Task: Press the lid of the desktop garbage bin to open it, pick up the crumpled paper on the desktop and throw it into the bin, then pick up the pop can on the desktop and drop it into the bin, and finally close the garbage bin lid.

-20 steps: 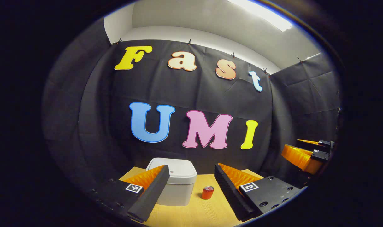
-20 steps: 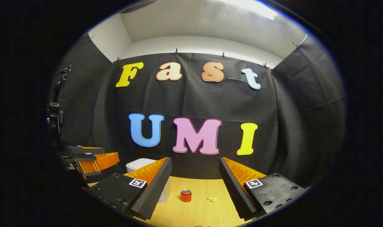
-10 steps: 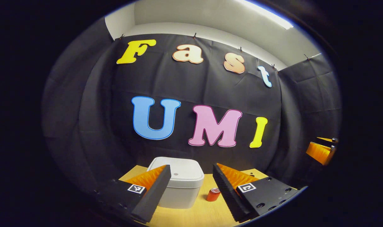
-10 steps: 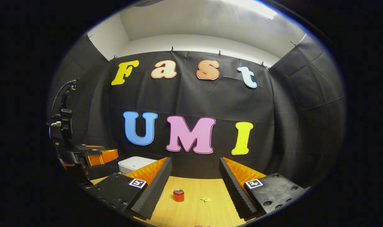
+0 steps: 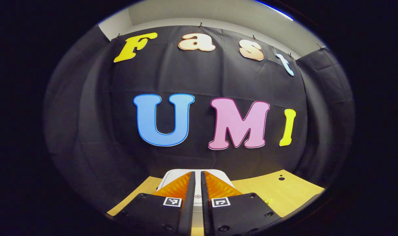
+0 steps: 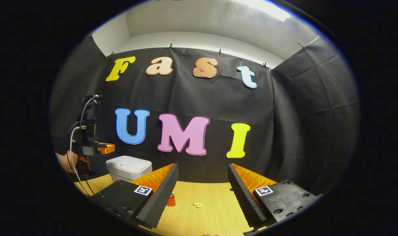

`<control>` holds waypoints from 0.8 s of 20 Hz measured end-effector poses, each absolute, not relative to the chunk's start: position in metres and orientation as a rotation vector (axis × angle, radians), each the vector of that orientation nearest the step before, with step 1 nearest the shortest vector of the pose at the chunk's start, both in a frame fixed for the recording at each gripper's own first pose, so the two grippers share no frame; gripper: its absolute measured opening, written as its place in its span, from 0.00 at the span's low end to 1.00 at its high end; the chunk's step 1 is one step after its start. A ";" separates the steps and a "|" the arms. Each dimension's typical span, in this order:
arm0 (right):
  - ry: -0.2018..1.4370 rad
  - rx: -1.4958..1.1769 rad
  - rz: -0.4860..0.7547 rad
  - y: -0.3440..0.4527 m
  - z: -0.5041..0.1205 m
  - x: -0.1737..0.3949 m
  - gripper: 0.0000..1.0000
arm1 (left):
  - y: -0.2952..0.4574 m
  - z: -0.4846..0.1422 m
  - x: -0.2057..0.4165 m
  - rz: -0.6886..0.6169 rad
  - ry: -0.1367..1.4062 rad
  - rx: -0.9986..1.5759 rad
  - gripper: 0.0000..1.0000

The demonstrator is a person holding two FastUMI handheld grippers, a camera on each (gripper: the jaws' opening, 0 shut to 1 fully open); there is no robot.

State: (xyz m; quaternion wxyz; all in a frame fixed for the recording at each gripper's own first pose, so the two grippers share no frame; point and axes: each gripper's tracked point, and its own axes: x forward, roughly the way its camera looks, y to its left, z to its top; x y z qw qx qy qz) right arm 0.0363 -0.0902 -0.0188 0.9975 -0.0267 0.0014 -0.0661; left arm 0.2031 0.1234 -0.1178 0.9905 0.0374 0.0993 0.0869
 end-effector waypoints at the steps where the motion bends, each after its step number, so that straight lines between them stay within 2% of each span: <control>1: 0.016 -0.043 -0.120 -0.097 -0.029 0.045 0.97 | 0.119 -0.138 0.218 0.155 0.253 0.130 0.11; 2: 0.025 -0.033 -0.112 -0.099 -0.033 0.051 0.97 | 0.113 -0.144 0.225 0.139 0.268 0.148 0.07; 4: 0.040 -0.017 -0.094 -0.107 -0.045 0.064 0.97 | 0.106 -0.165 0.235 0.131 0.321 0.120 0.06; 12: 0.041 0.037 -0.011 -0.132 -0.060 0.103 0.97 | 0.123 -0.212 0.238 0.219 0.431 0.065 0.05; 16: 0.039 0.046 -0.042 -0.149 -0.061 0.104 0.97 | 0.124 -0.216 0.236 0.210 0.435 0.037 0.06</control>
